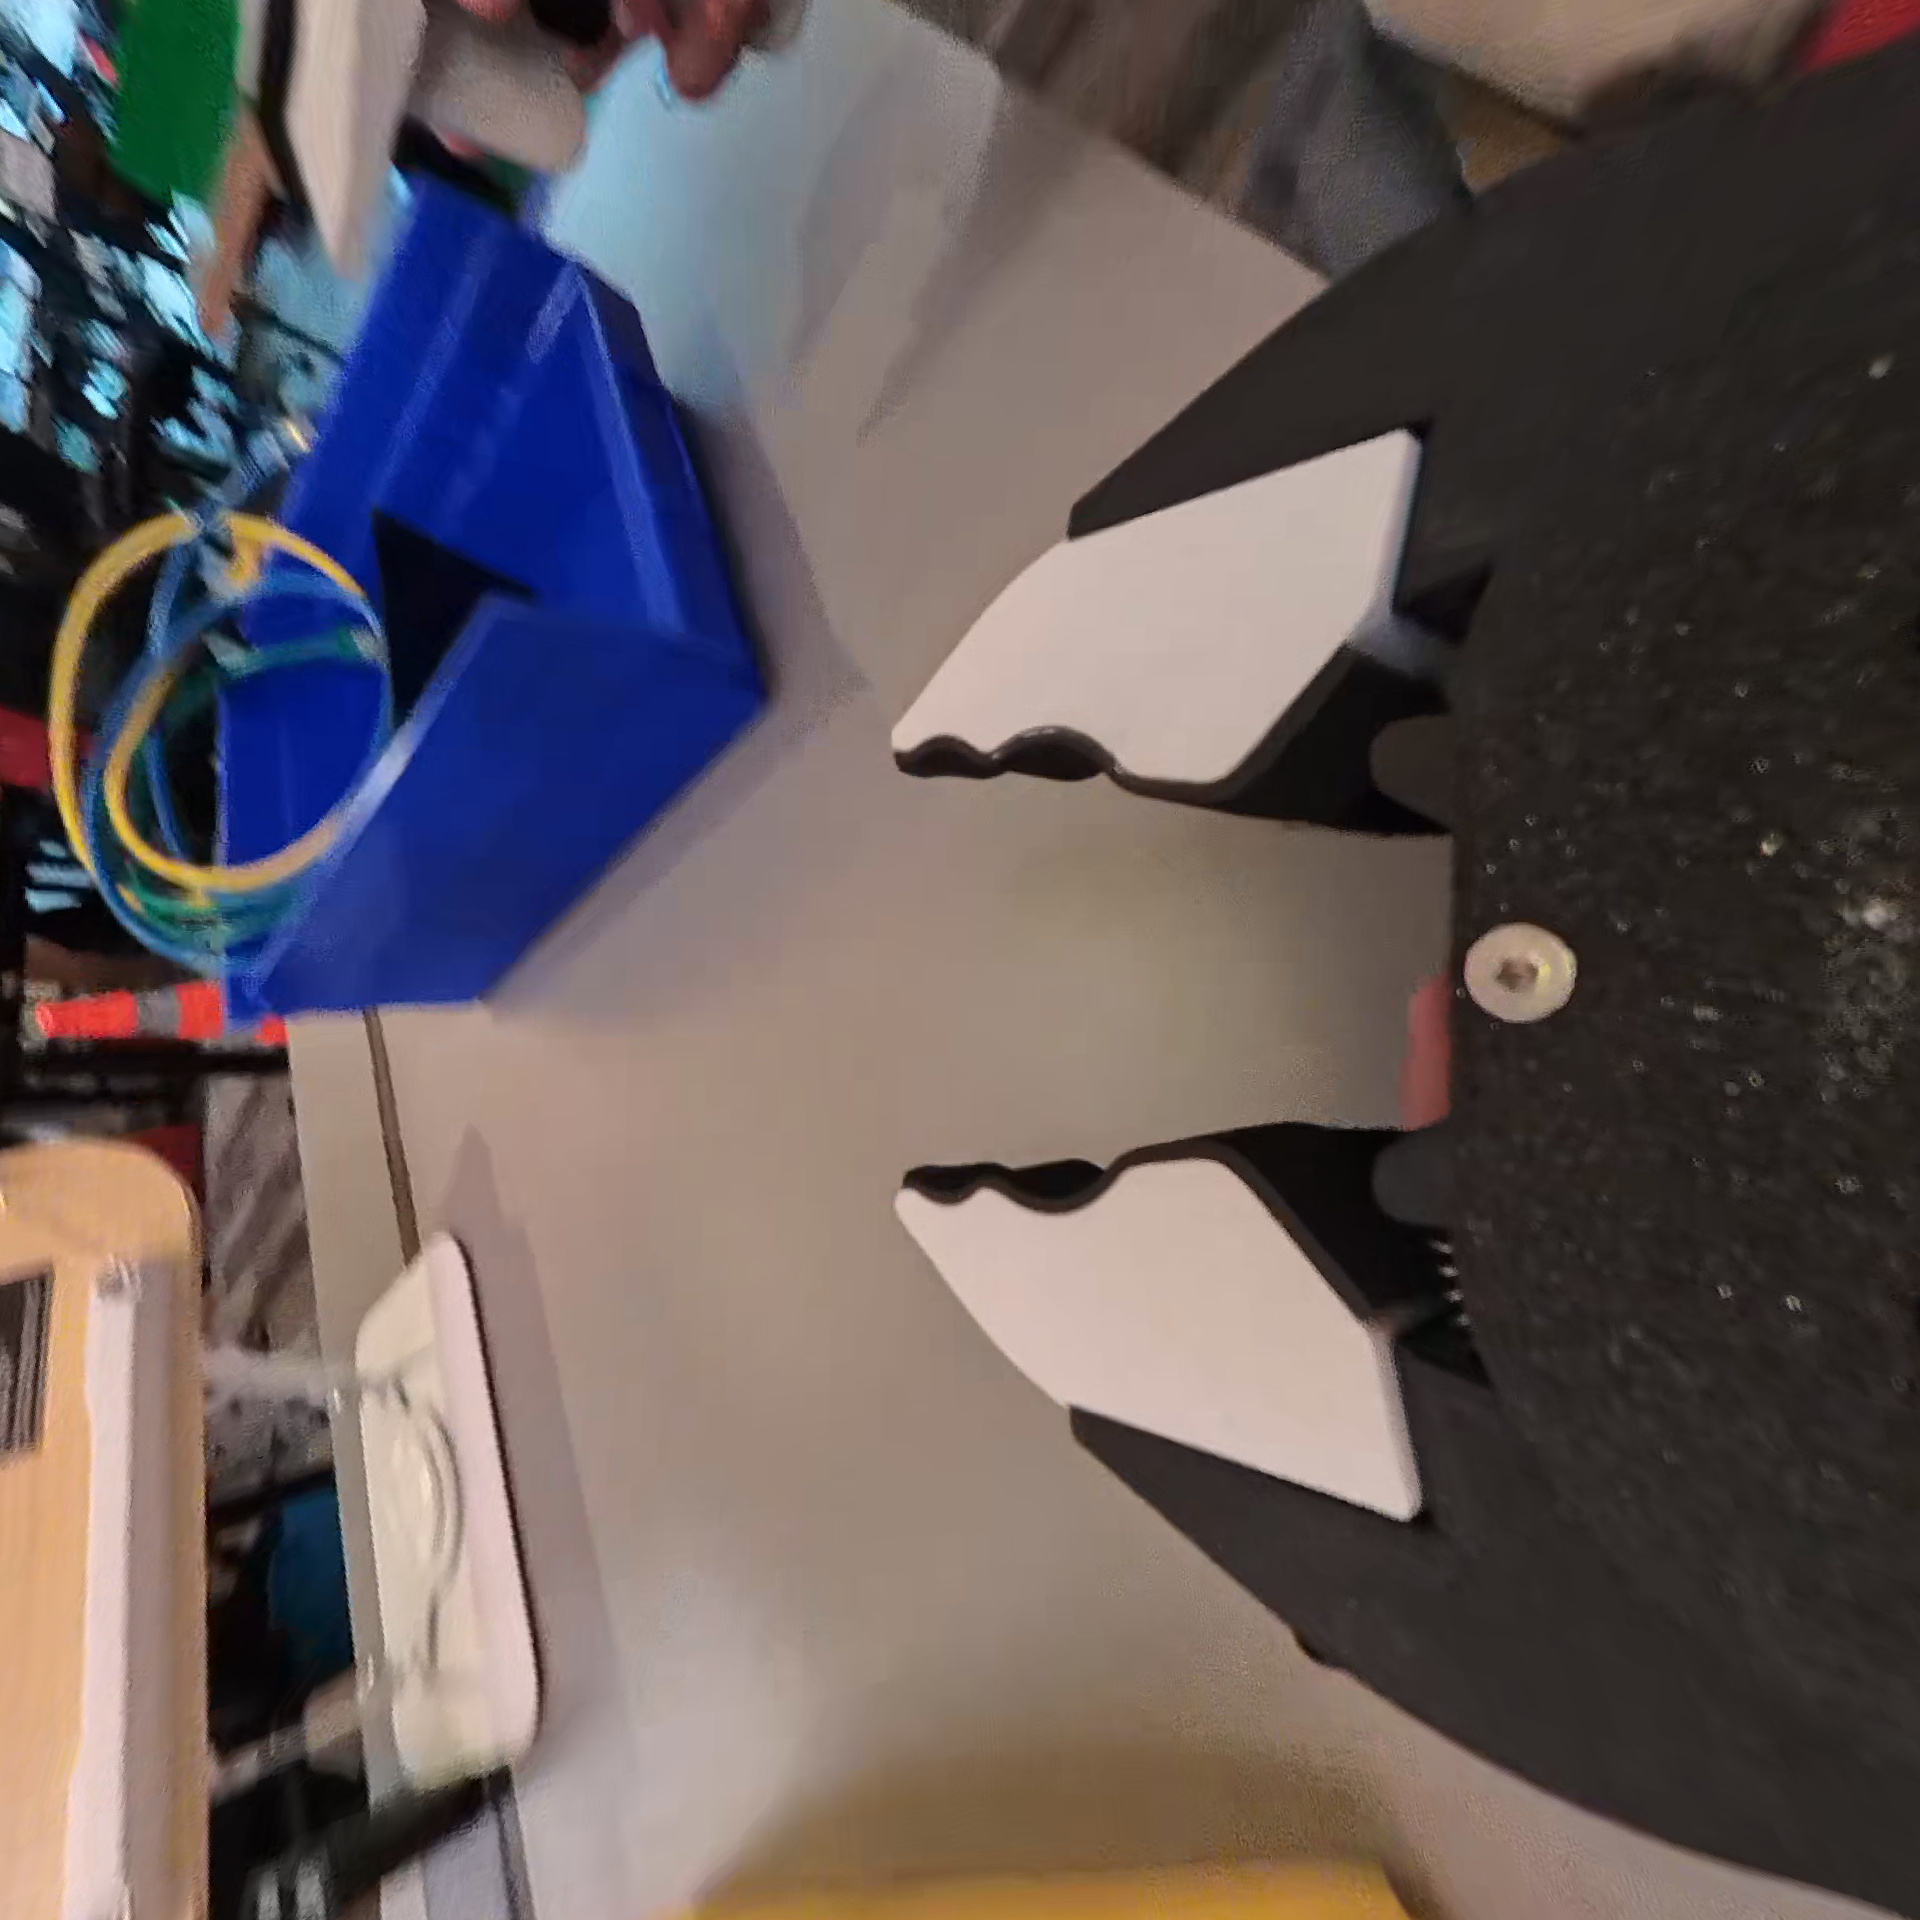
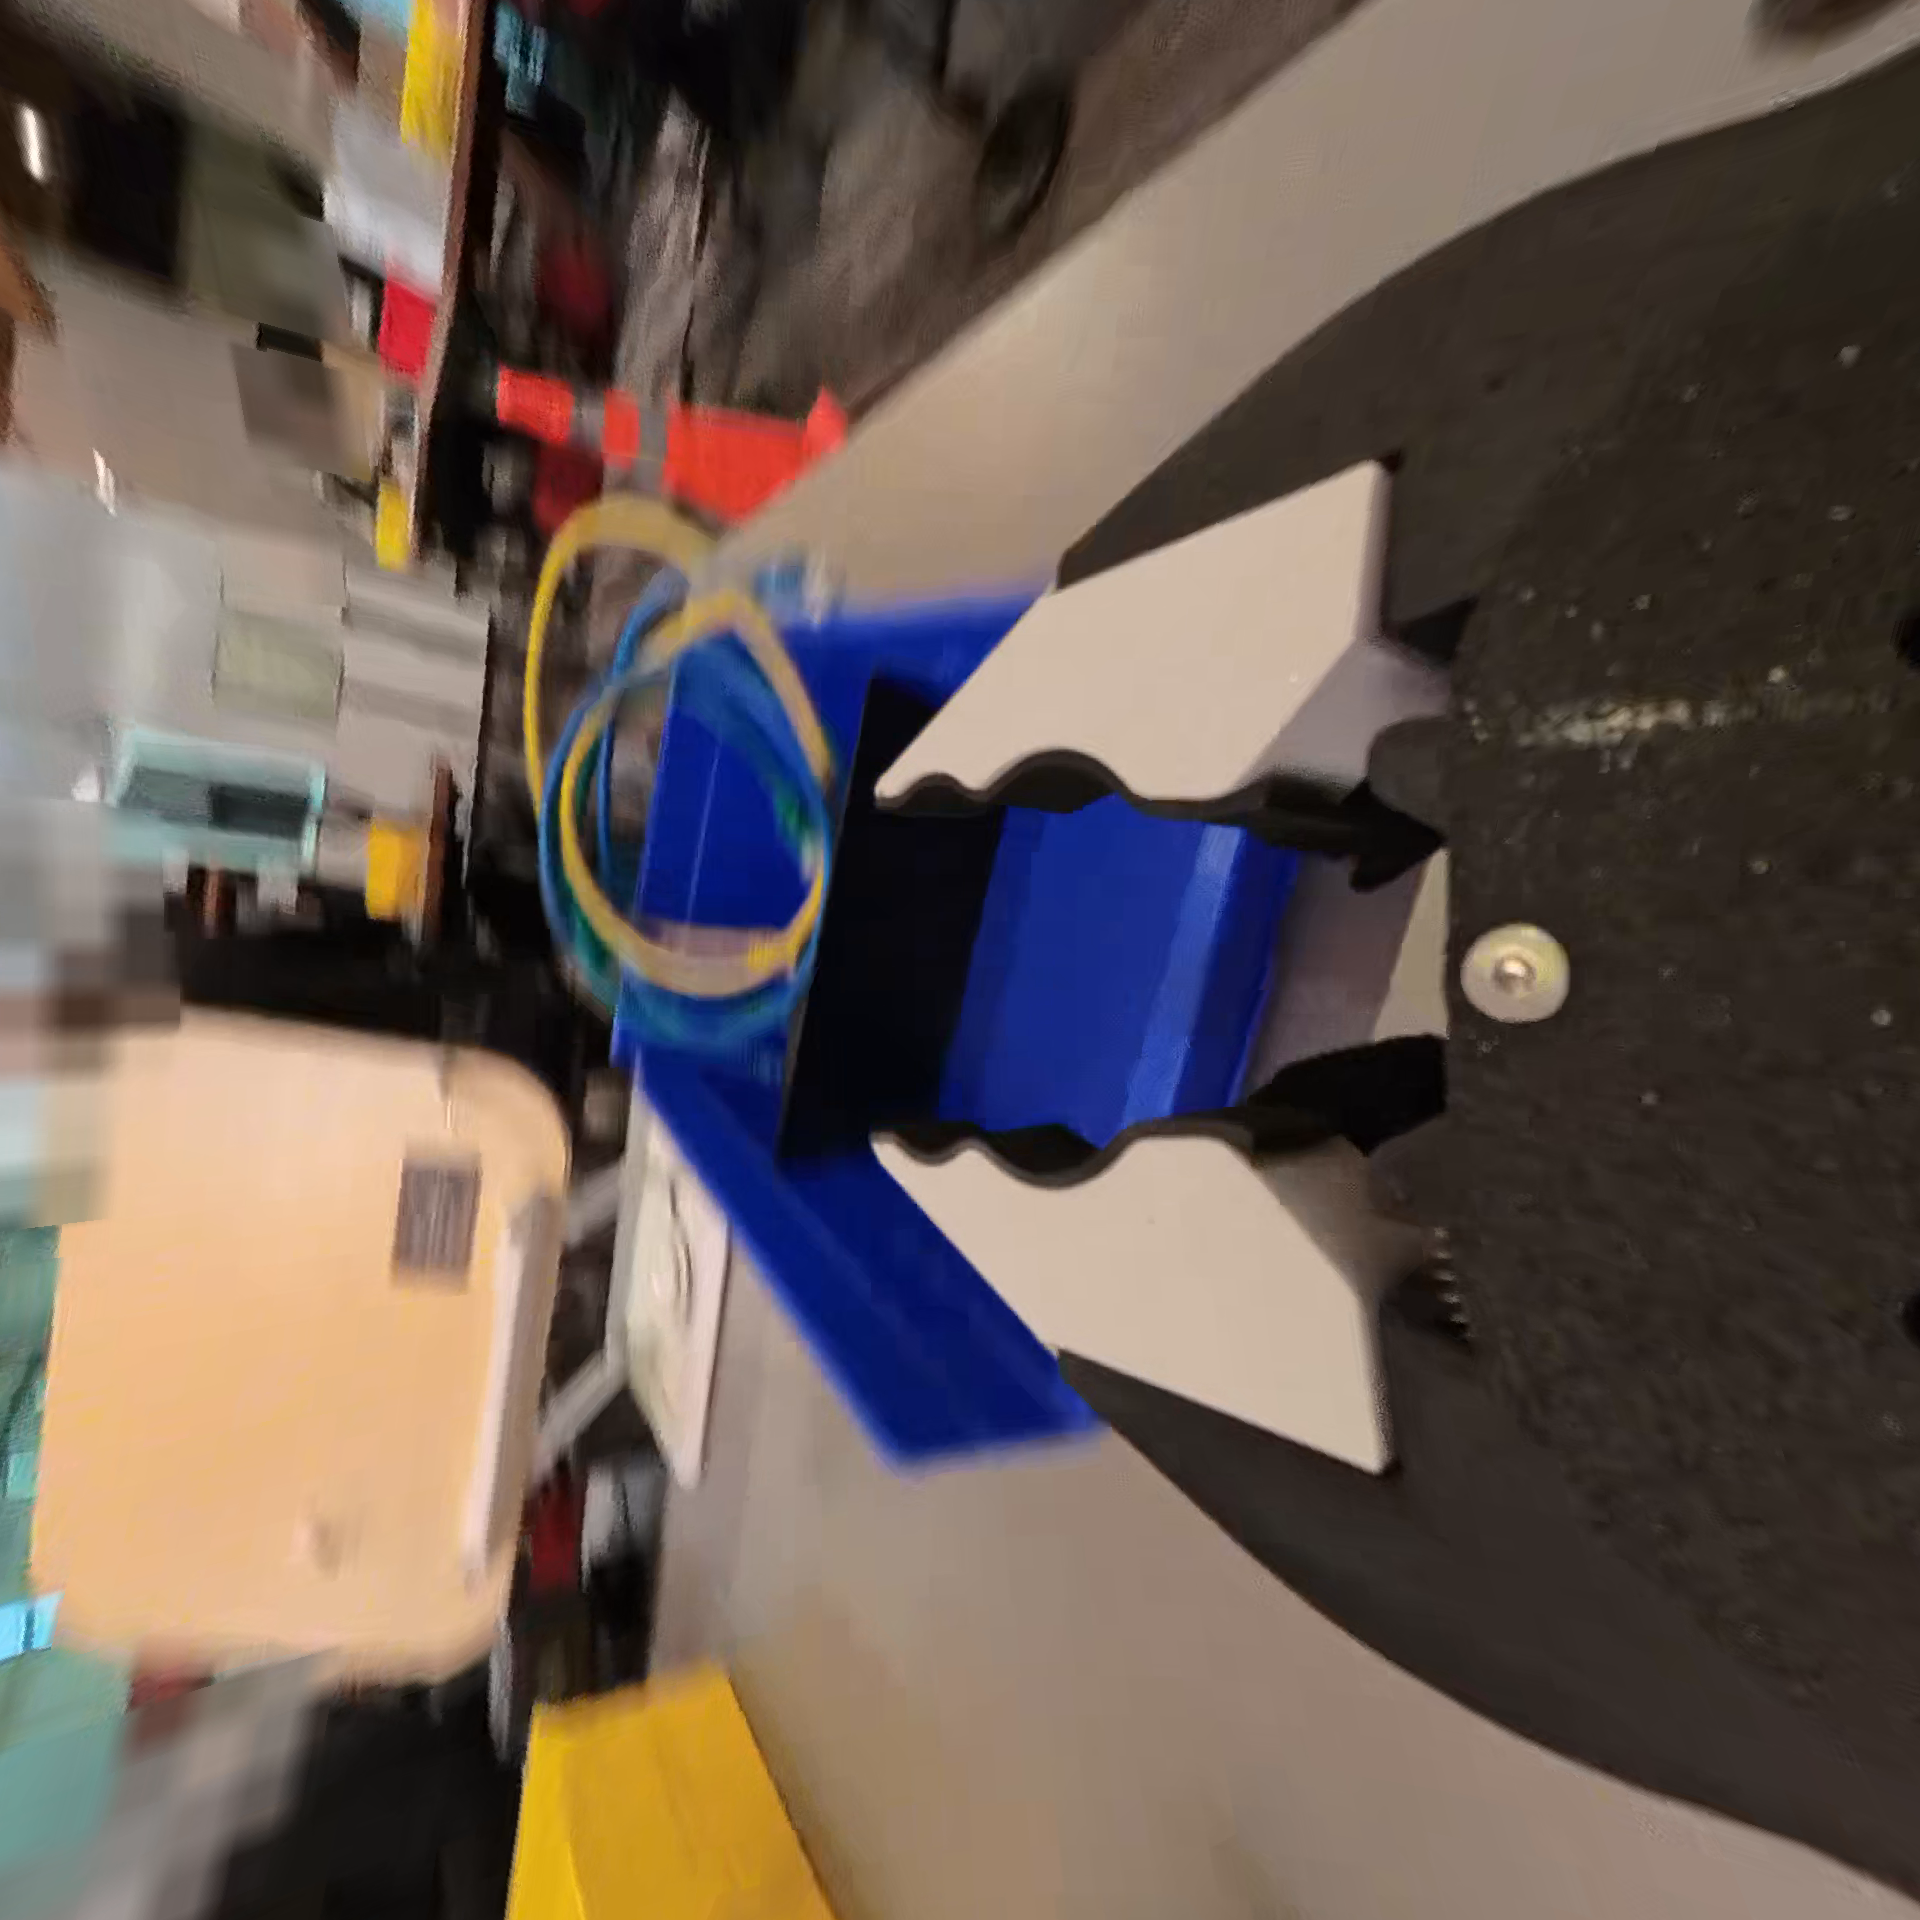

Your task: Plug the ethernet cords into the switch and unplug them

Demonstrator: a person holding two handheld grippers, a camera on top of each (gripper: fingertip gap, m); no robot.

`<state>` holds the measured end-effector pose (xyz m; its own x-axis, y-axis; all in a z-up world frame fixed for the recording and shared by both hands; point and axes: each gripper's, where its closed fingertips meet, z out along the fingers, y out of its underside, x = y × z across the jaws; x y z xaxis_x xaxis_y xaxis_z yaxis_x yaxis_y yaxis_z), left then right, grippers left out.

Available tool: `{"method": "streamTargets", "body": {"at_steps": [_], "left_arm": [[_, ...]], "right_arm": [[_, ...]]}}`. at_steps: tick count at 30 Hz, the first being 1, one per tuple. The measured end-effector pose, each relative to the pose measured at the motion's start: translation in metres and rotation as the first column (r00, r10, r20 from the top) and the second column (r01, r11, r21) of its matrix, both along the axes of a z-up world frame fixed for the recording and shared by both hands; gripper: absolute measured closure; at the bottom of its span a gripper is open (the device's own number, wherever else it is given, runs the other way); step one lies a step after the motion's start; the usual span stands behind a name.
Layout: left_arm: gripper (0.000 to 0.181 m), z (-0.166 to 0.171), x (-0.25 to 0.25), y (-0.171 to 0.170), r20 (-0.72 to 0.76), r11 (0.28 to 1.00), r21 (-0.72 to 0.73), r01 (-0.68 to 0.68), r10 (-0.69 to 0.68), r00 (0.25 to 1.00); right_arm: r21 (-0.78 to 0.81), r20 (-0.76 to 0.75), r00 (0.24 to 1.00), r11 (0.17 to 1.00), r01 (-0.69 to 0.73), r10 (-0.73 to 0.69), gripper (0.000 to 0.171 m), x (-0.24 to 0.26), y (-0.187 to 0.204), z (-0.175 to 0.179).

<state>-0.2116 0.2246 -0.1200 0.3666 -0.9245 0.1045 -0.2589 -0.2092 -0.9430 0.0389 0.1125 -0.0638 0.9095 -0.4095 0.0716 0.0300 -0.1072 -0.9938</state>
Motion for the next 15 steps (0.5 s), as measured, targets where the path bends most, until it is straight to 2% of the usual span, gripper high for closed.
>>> {"method": "streamTargets", "body": {"at_steps": [2, 3, 6, 7, 8, 10, 12, 15], "left_arm": [[0.115, 0.003, 0.043, -0.019, 0.023, 0.997, -0.057, 0.047, -0.045, 0.999], [0.114, 0.005, 0.066, -0.027, 0.025, 0.994, -0.079, 0.07, -0.069, 0.997], [0.117, 0.006, 0.133, -0.037, -0.004, 0.994, -0.064, 0.083, -0.084, 0.996], [0.118, 0.004, 0.152, -0.036, -0.028, 0.996, -0.049, 0.072, -0.073, 0.997], [0.122, 0.003, 0.168, -0.032, -0.044, 0.998, -0.037, 0.048, -0.049, 0.998], [0.135, 0.001, 0.189, -0.018, -0.067, 1.0, -0.001, -0.023, 0.022, 0.997], [0.164, -0.004, 0.193, 0.002, -0.099, 0.988, 0.039, -0.149, 0.152, 0.983], [0.17, -0.006, 0.193, 0.008, -0.112, 0.982, 0.034, -0.188, 0.191, 0.975]], "right_arm": [[-0.029, -0.019, 0.987, 0.987, 0.16, -0.161, 0.114, 0.045, -0.027, -0.013], [-0.06, -0.047, 0.981, 0.981, 0.185, -0.188, 0.115, 0.059, -0.032, -0.024], [-0.129, -0.192, 0.963, 0.978, 0.165, -0.188, 0.115, 0.076, -0.024, -0.056], [-0.131, -0.223, 0.961, 0.982, 0.134, -0.161, 0.118, 0.075, -0.017, -0.059], [-0.139, -0.229, 0.959, 0.98, 0.139, -0.169, 0.131, 0.077, -0.013, -0.062], [-0.179, -0.204, 0.953, 0.965, 0.19, -0.225, 0.16, 0.086, -0.011, -0.068], [-0.177, -0.216, 0.946, 0.963, 0.204, -0.241, 0.165, 0.089, -0.007, -0.069], [-0.165, -0.241, 0.939, 0.964, 0.21, -0.246, 0.167, 0.089, -0.004, -0.068]]}}
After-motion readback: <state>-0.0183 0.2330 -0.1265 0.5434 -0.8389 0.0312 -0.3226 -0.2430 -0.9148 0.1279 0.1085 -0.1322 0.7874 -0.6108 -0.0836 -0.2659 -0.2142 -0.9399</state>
